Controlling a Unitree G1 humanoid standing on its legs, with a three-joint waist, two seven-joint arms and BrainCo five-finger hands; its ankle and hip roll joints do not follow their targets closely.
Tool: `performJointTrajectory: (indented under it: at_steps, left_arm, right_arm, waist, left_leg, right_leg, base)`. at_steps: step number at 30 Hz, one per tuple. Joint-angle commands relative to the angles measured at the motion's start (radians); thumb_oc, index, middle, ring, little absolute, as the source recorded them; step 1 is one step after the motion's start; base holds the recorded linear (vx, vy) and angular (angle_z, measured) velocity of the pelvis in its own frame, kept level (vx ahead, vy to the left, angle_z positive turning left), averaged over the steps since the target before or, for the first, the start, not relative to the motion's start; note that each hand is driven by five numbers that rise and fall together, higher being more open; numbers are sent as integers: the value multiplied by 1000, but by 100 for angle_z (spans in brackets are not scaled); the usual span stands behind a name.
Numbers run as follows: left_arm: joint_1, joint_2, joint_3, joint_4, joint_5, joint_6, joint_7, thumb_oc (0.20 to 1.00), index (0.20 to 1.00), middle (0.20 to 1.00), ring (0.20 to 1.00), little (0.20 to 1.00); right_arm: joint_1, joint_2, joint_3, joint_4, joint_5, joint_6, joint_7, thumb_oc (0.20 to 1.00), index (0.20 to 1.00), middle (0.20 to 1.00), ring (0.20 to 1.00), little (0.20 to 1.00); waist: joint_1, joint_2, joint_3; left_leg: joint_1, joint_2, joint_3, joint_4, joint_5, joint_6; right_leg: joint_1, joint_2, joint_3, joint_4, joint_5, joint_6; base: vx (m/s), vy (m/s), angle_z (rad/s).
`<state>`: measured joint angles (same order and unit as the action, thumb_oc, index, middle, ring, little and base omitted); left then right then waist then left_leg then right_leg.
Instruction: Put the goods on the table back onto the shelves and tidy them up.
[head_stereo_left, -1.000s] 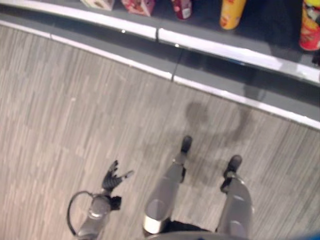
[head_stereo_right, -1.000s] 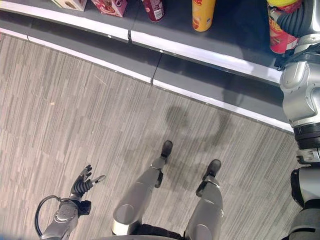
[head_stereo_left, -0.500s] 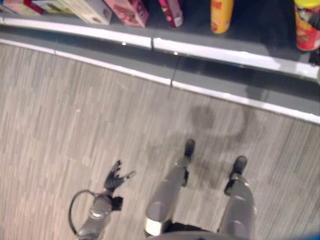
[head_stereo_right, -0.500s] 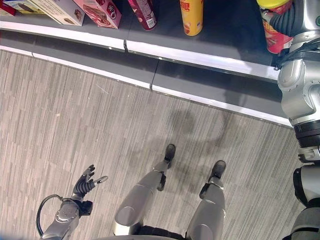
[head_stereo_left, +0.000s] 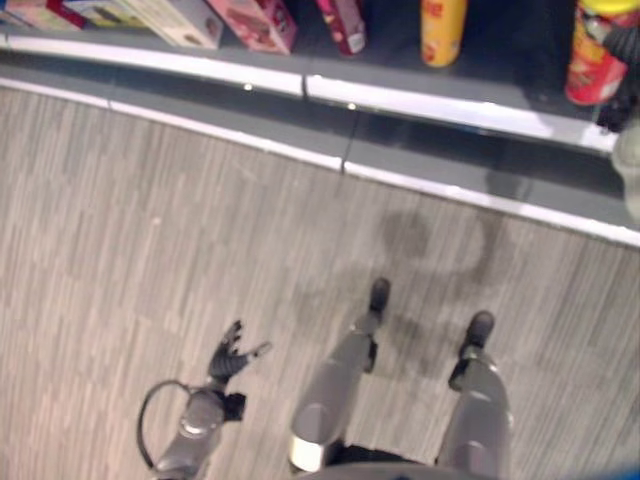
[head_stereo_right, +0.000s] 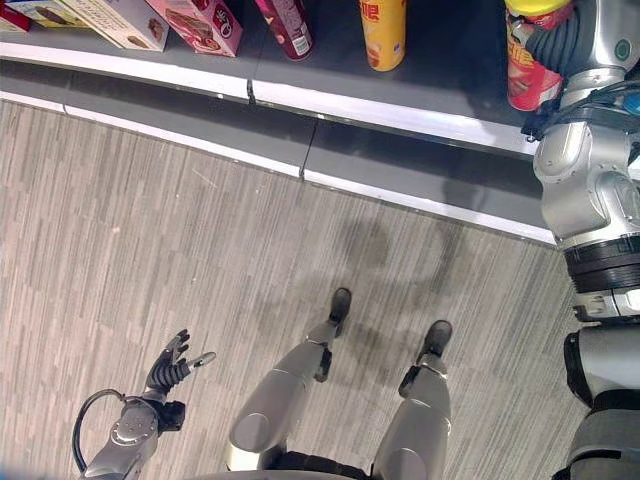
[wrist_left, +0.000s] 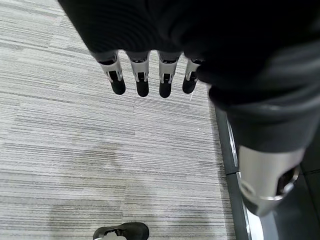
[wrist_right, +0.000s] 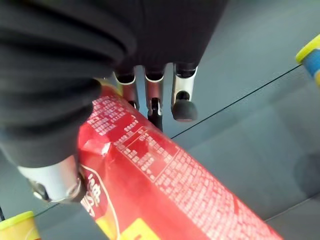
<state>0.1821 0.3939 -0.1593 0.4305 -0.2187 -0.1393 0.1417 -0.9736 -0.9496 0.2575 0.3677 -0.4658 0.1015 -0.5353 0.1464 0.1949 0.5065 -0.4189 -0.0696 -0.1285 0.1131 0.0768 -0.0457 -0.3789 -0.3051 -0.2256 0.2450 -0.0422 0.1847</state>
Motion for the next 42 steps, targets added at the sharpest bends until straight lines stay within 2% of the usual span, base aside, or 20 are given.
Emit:
performJointTrajectory:
  at_steps: [1,8,12,23,30,42]
  left_arm:
    - [-12,41,-53,-28,-17,-19,25,1000,1000,1000,1000,1000]
    - [-13,38,-67,-40,-19,-27,27,1000,1000,1000,1000,1000]
    - [-20,36,-72,-47,-23,-34,30,1000,1000,1000,1000,1000]
    - [-33,37,-77,-56,-22,-40,46,1000,1000,1000,1000,1000]
    - [-43,38,-86,-50,-22,-38,52,1000,1000,1000,1000,1000]
    - [-48,40,-99,-46,-25,-41,56,1000,1000,1000,1000,1000]
  right_arm:
    - [-131,-39,-8,-1,11,-2,-90,200,200,200,200,200]
    - [-140,-28,-17,30,6,10,-124,200,200,200,200,200]
    - [-137,-24,-16,58,6,14,-140,200,200,200,200,200]
    - [-142,-37,-26,67,0,24,-182,200,200,200,200,200]
    - [-160,4,-46,75,52,12,-213,200,200,200,200,200]
    - [-184,17,-41,99,82,14,-235,200,200,200,200,200]
  waist:
    - [12,15,-32]
    - [20,54,-38]
    - [22,64,-37]
    - [25,69,-37]
    - [29,75,-37]
    - [32,82,-35]
  left_leg:
    - [-45,75,12,99,-155,-71]
    - [-51,66,16,94,-152,-69]
    - [-56,63,13,93,-151,-69]
    - [-74,59,10,95,-149,-69]
    - [-76,56,12,93,-148,-68]
    - [-77,55,8,88,-145,-68]
  right_leg:
    - [3,-48,57,-152,101,52]
    - [-8,-57,56,-152,102,57]
    - [-15,-59,53,-151,102,59]
    - [-29,-62,51,-143,98,62]
    - [-34,-63,51,-140,97,61]
    - [-37,-63,47,-135,93,61]
  base:
    - [0,0,0]
    - [0,0,0]
    - [0,0,0]
    - [0,-1,0]
    - [0,0,0]
    - [0,0,0]
